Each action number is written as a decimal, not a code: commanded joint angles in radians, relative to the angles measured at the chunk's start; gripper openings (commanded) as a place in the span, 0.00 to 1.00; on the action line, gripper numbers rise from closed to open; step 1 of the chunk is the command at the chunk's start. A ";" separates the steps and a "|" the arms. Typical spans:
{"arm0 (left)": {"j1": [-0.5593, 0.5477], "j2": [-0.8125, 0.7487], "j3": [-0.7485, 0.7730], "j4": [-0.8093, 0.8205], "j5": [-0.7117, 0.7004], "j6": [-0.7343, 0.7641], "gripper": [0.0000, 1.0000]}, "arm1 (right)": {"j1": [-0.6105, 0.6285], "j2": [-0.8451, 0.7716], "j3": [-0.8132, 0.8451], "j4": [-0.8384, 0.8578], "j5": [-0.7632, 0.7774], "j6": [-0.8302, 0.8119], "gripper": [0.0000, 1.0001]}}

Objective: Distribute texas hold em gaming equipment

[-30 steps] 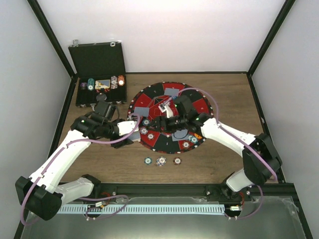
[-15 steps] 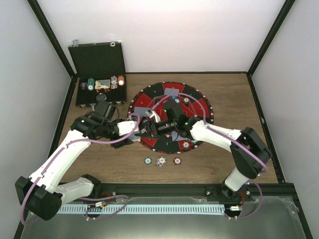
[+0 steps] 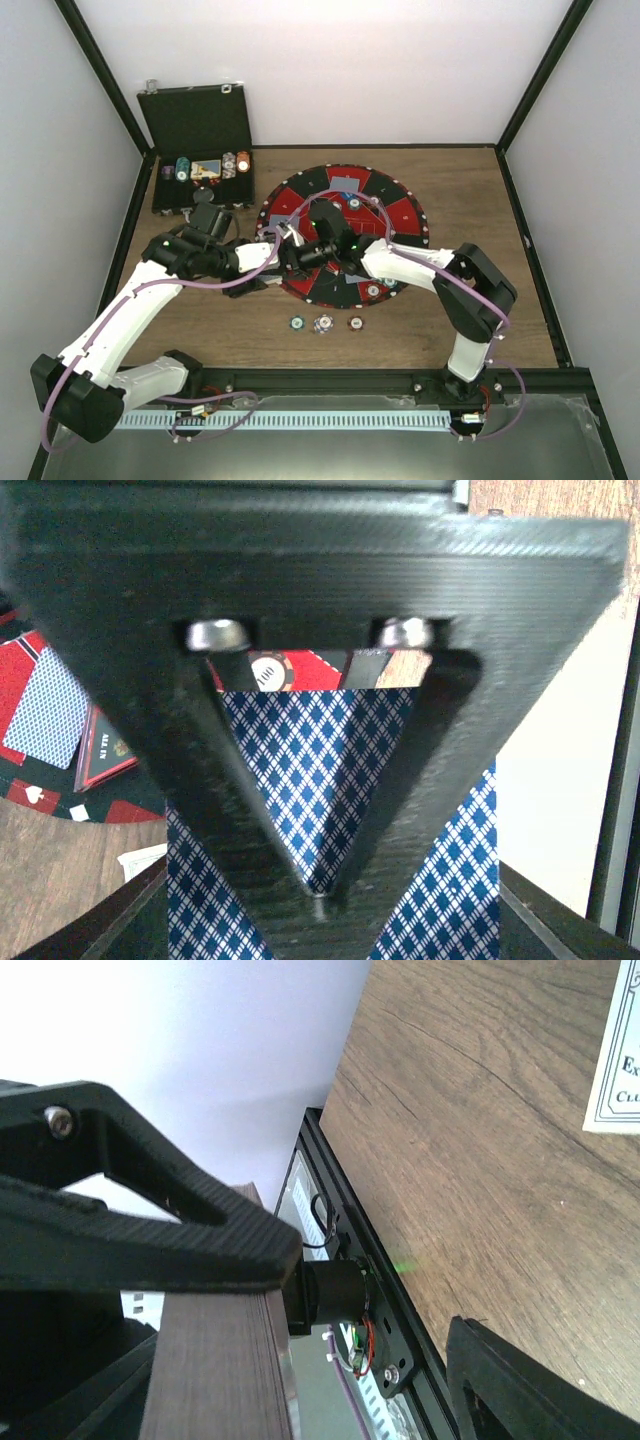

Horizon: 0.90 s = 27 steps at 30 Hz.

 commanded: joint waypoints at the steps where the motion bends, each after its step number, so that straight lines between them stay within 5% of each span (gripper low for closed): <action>1: 0.003 -0.019 0.013 0.004 0.032 0.016 0.10 | 0.005 0.032 0.060 0.000 0.003 -0.005 0.67; 14: 0.002 -0.029 0.015 -0.003 0.022 0.019 0.09 | -0.090 -0.033 -0.101 -0.015 0.049 -0.020 0.51; 27: 0.003 -0.025 0.005 0.006 0.008 0.020 0.09 | -0.099 -0.122 -0.085 -0.117 0.091 -0.079 0.35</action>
